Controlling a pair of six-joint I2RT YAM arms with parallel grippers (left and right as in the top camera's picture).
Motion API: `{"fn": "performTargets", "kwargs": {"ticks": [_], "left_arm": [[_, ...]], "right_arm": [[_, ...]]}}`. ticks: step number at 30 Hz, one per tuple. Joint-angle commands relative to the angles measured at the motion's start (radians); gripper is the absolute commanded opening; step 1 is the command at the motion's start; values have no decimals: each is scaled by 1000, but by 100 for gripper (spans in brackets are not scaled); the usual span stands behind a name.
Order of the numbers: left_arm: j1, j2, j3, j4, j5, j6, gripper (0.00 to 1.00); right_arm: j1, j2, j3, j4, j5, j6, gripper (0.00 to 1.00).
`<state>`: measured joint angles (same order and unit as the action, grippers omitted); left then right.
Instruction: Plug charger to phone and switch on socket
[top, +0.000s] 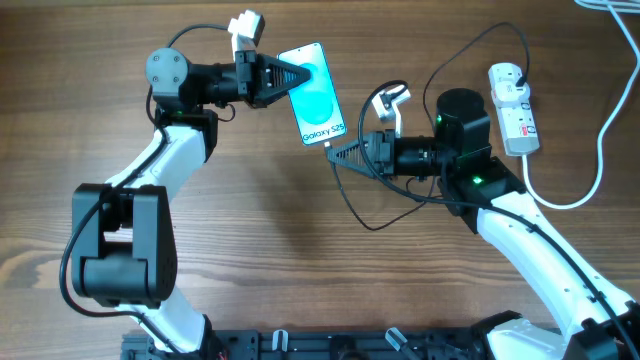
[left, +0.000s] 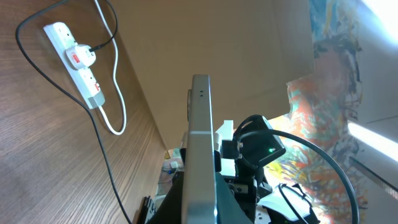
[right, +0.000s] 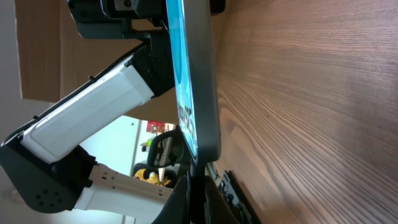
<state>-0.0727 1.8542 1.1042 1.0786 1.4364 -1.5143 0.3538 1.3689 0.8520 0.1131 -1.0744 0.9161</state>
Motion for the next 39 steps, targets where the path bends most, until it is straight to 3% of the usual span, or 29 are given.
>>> {"fn": "performTargets", "kwargs": {"ticks": [1,39], "left_arm": [[-4,-13,8,8,-13,-13,4],[5,-14,8,8,39,-72,4]], "right_arm": [[3,0,4,24,8,4,4],[2,2,4,28,19,4,5]]}}
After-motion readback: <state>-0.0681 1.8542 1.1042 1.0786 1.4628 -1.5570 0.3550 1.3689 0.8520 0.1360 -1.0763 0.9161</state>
